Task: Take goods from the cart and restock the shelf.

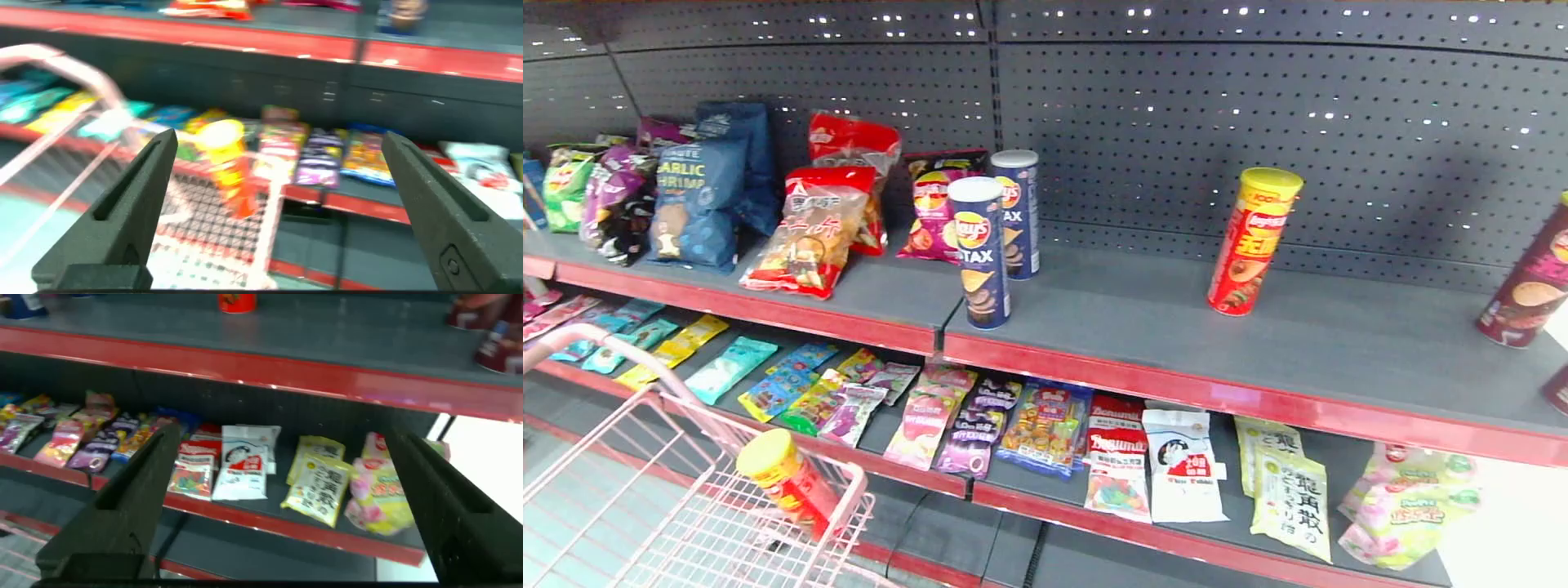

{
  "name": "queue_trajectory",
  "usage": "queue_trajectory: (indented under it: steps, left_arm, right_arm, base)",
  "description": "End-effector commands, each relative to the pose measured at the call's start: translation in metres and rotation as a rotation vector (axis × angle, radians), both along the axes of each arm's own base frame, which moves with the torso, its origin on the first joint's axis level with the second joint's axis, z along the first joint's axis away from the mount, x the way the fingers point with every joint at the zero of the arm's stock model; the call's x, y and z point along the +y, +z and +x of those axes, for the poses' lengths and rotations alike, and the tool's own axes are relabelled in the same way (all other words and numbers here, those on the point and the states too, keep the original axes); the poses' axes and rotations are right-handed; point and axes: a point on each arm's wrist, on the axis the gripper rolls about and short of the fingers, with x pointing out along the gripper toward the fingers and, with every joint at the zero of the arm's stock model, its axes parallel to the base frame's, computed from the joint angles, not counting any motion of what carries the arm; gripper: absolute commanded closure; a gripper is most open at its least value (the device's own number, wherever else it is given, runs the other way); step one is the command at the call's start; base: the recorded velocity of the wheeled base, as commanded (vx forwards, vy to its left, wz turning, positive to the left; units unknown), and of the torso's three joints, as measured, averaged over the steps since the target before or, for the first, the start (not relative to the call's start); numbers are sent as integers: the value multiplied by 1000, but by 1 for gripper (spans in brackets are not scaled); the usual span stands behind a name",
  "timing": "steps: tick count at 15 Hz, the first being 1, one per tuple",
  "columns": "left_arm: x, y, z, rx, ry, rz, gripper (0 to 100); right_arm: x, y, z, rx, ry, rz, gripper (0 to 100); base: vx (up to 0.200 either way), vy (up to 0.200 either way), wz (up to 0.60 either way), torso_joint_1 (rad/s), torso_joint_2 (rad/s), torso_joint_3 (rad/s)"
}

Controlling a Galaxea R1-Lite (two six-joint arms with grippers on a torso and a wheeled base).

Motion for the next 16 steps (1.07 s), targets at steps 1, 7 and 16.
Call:
queue_trajectory:
  steps: [1,7,16]
  left_arm:
    - [0,0,0,2,0,0,0]
    - [0,0,0,0,0,0,0]
    - [0,0,0,0,2,-1,0]
  right_arm:
    - [0,0,0,1,0,0,0]
    - [0,0,0,1,-3,6,0]
    - [0,0,0,1,-2,7,0]
  base:
    - [0,0,600,-2,2,7]
    - [0,0,200,2,-1,2]
    - [0,0,0,-124,303,170]
